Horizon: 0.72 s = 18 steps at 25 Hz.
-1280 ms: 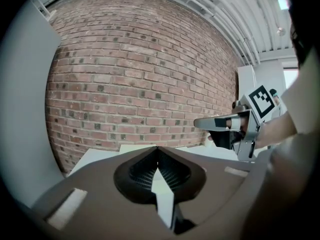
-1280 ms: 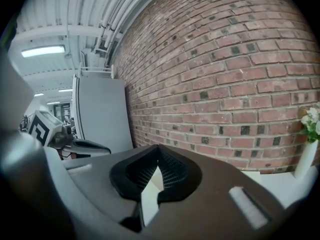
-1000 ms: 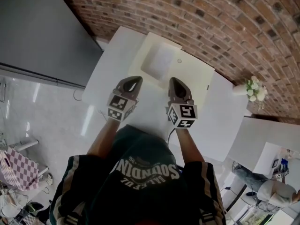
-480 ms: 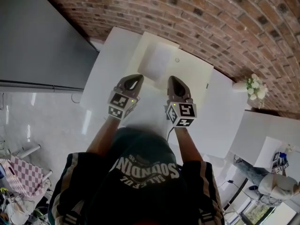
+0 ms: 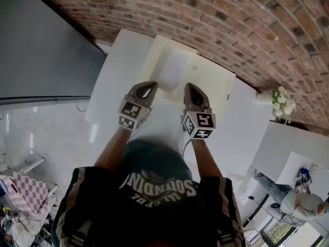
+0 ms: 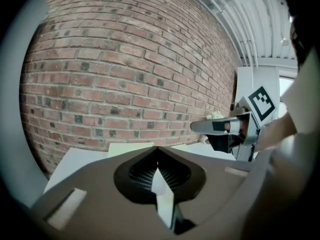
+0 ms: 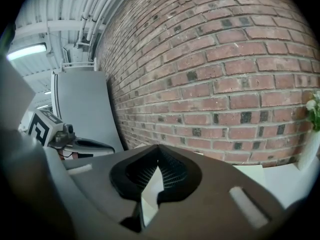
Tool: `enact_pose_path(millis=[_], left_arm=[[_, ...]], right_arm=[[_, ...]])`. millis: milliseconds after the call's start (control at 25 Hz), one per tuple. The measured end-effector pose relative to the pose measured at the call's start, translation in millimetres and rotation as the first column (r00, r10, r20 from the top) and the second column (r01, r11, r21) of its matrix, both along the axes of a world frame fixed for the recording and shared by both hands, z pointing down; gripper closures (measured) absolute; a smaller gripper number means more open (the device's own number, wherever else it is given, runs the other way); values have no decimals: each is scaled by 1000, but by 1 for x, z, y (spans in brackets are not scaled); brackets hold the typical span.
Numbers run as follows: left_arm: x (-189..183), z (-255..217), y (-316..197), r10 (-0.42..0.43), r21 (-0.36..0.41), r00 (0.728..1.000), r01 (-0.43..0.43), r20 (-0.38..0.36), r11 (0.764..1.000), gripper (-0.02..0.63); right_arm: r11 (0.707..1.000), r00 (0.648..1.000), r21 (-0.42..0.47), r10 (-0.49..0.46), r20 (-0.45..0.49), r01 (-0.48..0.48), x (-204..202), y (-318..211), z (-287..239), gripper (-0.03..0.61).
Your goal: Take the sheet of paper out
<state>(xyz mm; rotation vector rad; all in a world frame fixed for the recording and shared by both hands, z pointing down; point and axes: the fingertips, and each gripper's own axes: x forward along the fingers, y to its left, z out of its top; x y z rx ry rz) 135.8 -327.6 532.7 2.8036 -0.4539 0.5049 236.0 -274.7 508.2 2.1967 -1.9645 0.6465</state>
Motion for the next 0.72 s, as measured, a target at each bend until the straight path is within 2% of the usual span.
enact_pose_path(millis=[720], left_arm=[[23, 43, -10, 11, -80, 998, -6, 62, 997, 603]], right_arm=[[985, 996, -162, -42, 74, 54, 23, -26, 66, 578]])
